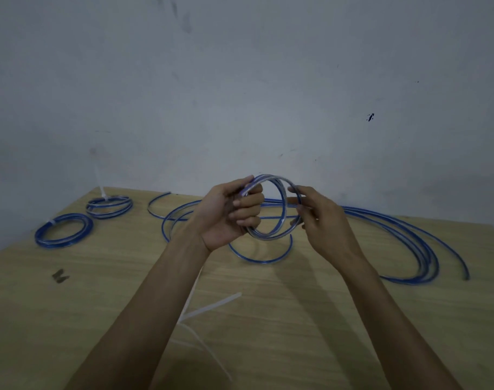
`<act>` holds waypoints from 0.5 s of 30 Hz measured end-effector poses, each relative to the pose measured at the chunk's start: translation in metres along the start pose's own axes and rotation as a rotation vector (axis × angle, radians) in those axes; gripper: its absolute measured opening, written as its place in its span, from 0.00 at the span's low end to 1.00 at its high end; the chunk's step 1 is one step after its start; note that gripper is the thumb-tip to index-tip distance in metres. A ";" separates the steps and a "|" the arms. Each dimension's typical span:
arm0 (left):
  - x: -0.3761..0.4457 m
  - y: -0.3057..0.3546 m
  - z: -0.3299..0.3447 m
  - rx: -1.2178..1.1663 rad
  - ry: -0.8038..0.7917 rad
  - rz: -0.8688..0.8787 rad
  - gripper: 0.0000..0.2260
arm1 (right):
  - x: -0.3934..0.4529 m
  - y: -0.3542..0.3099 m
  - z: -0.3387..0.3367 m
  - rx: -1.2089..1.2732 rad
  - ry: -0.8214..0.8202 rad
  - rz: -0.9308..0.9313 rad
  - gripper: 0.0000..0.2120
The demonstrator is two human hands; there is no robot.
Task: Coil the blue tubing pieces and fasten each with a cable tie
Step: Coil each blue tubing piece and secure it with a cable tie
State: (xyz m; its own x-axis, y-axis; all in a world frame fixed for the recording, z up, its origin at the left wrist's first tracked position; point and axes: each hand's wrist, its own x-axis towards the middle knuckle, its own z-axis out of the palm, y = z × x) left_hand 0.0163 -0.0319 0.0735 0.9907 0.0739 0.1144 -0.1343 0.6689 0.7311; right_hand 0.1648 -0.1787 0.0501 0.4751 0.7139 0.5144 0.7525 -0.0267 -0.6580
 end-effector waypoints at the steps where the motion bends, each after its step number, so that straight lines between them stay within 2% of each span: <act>1: 0.000 -0.001 -0.001 0.004 -0.007 -0.018 0.15 | 0.000 -0.002 0.001 0.008 0.005 -0.016 0.19; 7: -0.002 -0.002 0.007 0.135 0.123 -0.099 0.23 | 0.000 -0.002 0.003 0.024 -0.030 -0.047 0.21; 12: -0.003 -0.001 0.007 0.196 0.102 -0.095 0.15 | 0.001 -0.003 0.005 0.012 -0.051 -0.021 0.21; 15: -0.004 -0.001 0.009 0.201 0.100 -0.073 0.13 | 0.001 -0.005 0.004 0.148 -0.091 0.037 0.21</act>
State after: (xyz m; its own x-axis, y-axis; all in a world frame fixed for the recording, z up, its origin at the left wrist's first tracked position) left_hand 0.0120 -0.0397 0.0787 0.9939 0.1105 -0.0040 -0.0538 0.5149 0.8555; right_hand 0.1595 -0.1753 0.0518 0.4529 0.7746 0.4414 0.6568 0.0449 -0.7527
